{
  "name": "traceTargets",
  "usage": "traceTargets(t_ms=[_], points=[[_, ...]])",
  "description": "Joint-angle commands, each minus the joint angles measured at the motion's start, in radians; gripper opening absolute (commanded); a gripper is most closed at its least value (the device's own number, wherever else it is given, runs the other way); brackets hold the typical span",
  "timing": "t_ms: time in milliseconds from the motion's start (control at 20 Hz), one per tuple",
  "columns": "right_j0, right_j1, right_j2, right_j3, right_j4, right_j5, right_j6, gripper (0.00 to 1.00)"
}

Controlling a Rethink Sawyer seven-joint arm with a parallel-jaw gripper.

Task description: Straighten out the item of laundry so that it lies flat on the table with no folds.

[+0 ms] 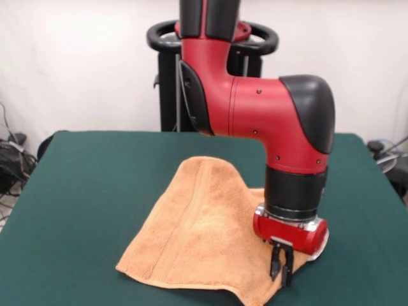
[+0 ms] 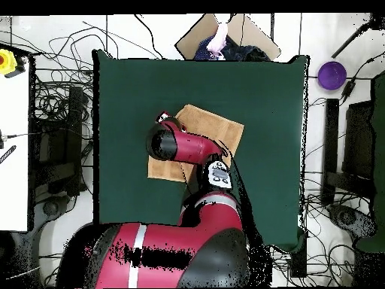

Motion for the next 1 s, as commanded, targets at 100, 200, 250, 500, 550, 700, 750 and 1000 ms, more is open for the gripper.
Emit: traceTargets(t_ms=[100,200,250,500,550,700,750,1000], points=[[-0.058,0.056,0.248,0.102,-0.087,-0.054,0.078,0.00],[-0.137,0.070,0.345,0.129,-0.151,-0.108,0.063,0.00],[-0.170,0.078,0.383,0.138,-0.182,-0.128,0.057,0.00],[-0.260,0.099,0.487,0.167,-0.291,-0.162,0.064,0.00],[-0.273,0.101,0.502,0.172,-0.309,-0.171,0.071,0.00],[-0.309,0.112,0.543,0.186,-0.356,-0.184,0.080,0.00],[-0.315,0.109,0.549,0.192,-0.364,-0.182,0.083,0.00],[-0.254,0.042,0.465,0.219,-0.309,-0.156,0.132,0.00]])
